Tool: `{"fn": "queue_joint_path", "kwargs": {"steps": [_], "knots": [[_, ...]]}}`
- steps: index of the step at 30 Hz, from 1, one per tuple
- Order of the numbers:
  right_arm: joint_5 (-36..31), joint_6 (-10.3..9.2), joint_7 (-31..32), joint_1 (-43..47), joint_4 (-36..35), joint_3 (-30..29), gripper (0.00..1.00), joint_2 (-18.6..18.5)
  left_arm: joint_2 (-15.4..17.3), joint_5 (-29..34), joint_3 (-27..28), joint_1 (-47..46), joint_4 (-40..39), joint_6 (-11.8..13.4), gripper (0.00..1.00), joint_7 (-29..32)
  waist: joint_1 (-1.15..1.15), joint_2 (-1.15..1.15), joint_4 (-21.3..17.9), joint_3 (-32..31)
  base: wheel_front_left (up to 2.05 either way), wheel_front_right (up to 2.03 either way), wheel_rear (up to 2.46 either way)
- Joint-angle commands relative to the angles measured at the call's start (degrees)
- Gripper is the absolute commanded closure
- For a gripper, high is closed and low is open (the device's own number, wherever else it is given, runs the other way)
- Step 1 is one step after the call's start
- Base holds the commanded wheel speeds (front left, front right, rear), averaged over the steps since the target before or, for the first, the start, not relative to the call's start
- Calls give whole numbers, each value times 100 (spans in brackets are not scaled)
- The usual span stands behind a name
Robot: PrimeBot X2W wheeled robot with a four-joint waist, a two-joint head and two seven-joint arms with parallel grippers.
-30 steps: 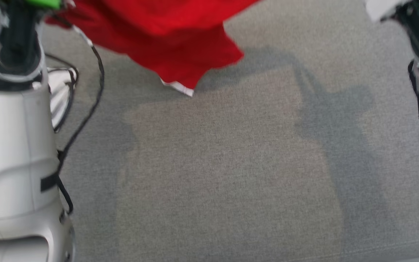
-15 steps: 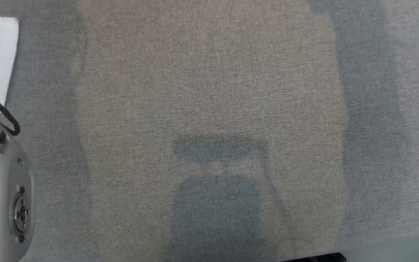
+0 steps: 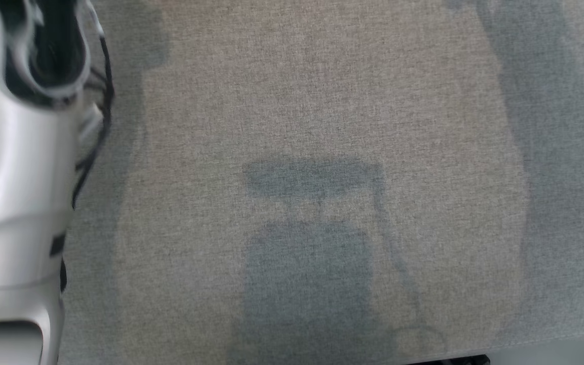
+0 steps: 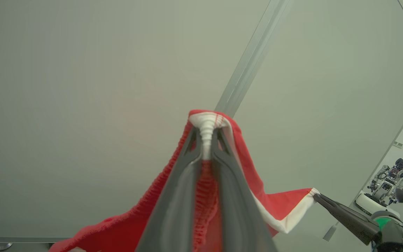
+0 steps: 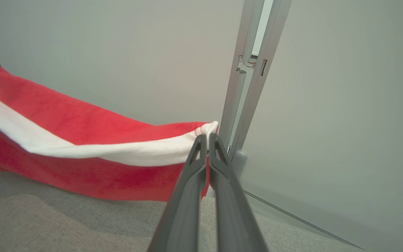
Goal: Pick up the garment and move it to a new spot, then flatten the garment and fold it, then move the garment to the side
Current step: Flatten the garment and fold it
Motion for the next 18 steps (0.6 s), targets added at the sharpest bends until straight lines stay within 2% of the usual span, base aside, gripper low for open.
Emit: {"fn": "queue_joint_path", "kwargs": {"steps": [1,4,5,8,12,18], "knots": [[116,-10,76,253,-158,68,100,-180,75,-35,-93,254,-67,-24,100,-81,-1,0,83,-233,0,0,0],[404,-10,297,882,-704,247,100,-567,258,-2,-381,948,-255,-24,100,-178,-1,0,113,-517,0,0,0],[512,-10,439,1358,-1106,336,100,-859,363,127,-550,1418,-333,-24,100,-213,-1,0,133,-719,0,0,0],[655,-10,669,2093,-1617,281,100,-1190,387,162,-667,2076,-413,-24,100,-240,-1,0,148,-1001,0,0,0],[793,-10,910,2999,-2134,116,100,-1422,384,304,-752,2855,-524,-23,100,-257,-1,0,177,-1402,0,0,0],[909,-10,1336,4250,-2606,-193,100,-1513,221,510,-632,3887,-605,20,100,-260,-1,0,227,-2000,0,0,0]]}}
